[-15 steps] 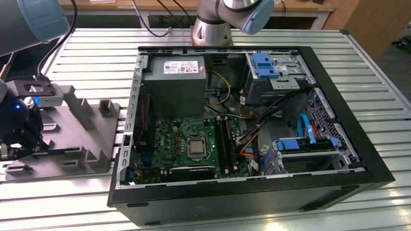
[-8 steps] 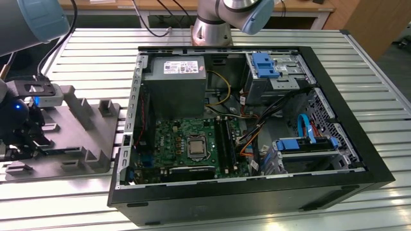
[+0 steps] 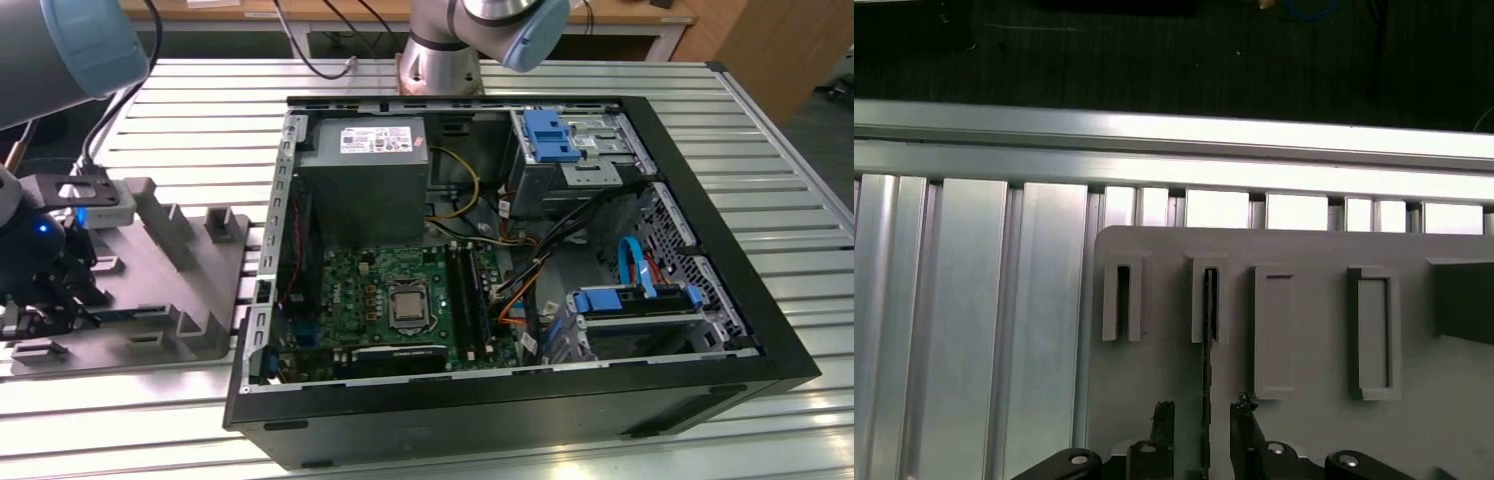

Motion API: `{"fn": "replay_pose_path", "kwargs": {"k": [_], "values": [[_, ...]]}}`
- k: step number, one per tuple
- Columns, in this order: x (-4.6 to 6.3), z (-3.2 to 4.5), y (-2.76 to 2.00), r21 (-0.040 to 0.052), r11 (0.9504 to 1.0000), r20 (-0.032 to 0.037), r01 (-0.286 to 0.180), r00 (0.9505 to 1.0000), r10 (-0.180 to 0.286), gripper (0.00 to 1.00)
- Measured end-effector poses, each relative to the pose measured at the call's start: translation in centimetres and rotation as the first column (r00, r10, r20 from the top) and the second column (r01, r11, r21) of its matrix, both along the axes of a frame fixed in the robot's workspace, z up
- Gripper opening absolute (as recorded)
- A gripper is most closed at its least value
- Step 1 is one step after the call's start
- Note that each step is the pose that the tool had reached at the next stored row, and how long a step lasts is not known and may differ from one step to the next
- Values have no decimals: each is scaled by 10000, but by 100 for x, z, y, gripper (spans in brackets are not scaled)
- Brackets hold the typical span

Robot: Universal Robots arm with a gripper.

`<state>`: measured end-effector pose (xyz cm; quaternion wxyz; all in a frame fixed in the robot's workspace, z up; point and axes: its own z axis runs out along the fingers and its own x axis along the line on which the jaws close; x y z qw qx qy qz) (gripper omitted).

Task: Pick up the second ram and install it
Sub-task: 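Pick up the second ram and move it above second insertion slot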

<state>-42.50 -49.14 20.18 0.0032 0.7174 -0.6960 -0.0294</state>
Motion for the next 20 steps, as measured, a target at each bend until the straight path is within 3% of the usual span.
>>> {"fn": "replay_pose_path", "kwargs": {"k": [15,17,19,20], "values": [[-36,-18,4,2,10000,6,0,10000,0,36],[-37,-18,4,3,10000,7,0,10000,0,34],[-37,-18,4,4,10000,7,0,10000,0,22],[-37,-18,4,4,10000,7,0,10000,0,22]]}}
